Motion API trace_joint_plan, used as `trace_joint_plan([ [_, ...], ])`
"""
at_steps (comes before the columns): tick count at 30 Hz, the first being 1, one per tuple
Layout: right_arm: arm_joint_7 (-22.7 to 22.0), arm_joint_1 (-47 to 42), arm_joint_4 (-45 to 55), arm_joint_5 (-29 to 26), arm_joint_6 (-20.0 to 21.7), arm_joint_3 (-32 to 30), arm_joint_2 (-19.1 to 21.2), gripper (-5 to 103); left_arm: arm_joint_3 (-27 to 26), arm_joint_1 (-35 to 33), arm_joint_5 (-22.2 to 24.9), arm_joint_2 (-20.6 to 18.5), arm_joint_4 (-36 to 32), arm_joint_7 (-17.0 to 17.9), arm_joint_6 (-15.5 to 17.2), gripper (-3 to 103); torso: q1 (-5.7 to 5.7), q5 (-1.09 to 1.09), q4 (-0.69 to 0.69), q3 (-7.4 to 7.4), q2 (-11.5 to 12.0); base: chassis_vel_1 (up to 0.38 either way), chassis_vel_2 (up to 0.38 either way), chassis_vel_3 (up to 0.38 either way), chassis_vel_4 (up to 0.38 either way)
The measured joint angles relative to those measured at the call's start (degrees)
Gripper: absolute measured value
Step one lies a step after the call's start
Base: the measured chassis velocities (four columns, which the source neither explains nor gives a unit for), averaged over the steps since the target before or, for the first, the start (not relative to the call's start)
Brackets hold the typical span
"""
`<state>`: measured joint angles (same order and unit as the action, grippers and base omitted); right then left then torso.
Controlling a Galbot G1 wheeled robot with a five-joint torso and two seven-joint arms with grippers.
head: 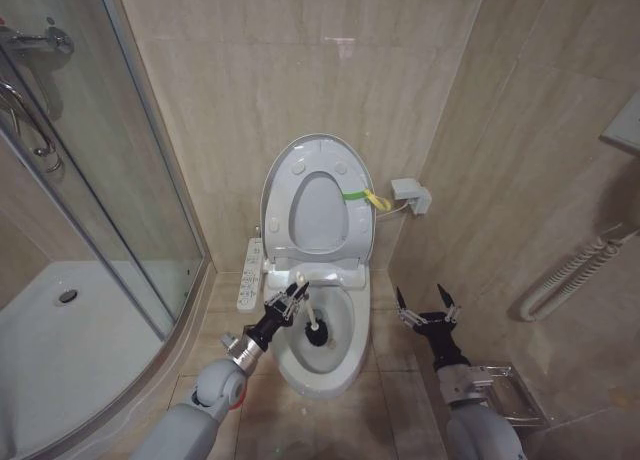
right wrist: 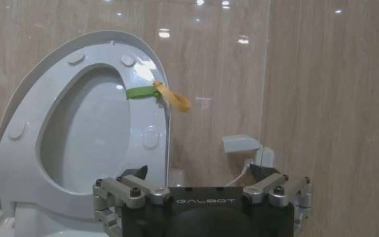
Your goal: Open the toilet lid, clean the toilet bowl with a toilet brush, close the toilet lid, and flush.
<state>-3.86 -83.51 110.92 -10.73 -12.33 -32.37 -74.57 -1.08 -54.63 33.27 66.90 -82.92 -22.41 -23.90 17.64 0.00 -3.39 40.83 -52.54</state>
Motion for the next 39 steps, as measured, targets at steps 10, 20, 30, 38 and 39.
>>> trace_joint_plan([
  [10, 0.00, 0.00, 0.00, 0.00, 0.00, 0.00, 0.00, 100, 2.39, 2.31, 0.03, 1.09, 5.90, -1.40, -0.78, 20, 0.00, 0.00, 0.00, 0.00, 0.00, 0.000, 0.000, 0.000, 0.000],
  [20, 0.00, 0.00, 0.00, 0.00, 0.00, 0.00, 0.00, 100, 4.98, 4.36, 0.48, 2.16, 10.38, -2.61, -0.72, 20, 0.00, 0.00, 0.00, 0.00, 0.00, 0.000, 0.000, 0.000, 0.000],
  [30, 0.00, 0.00, 0.00, 0.00, 0.00, 0.00, 0.00, 100, 6.62, 4.38, -1.43, 2.26, 14.12, -4.16, -1.22, 20, 0.00, 0.00, 0.00, 0.00, 0.00, 0.000, 0.000, 0.000, 0.000],
  [38, 0.00, 0.00, 0.00, 0.00, 0.00, 0.00, 0.00, 100, 6.53, 3.59, -2.23, 2.49, 14.87, -4.27, -1.76, 20, 0.00, 0.00, 0.00, 0.00, 0.00, 0.000, 0.000, 0.000, 0.000],
  [39, 0.00, 0.00, 0.00, 0.00, 0.00, 0.00, 0.00, 100, 6.50, 3.73, -2.44, 2.67, 15.36, -4.24, -1.83, 20, -0.01, 0.00, 0.00, -0.01, 0.00, 0.000, 0.000, 0.000, 0.000],
])
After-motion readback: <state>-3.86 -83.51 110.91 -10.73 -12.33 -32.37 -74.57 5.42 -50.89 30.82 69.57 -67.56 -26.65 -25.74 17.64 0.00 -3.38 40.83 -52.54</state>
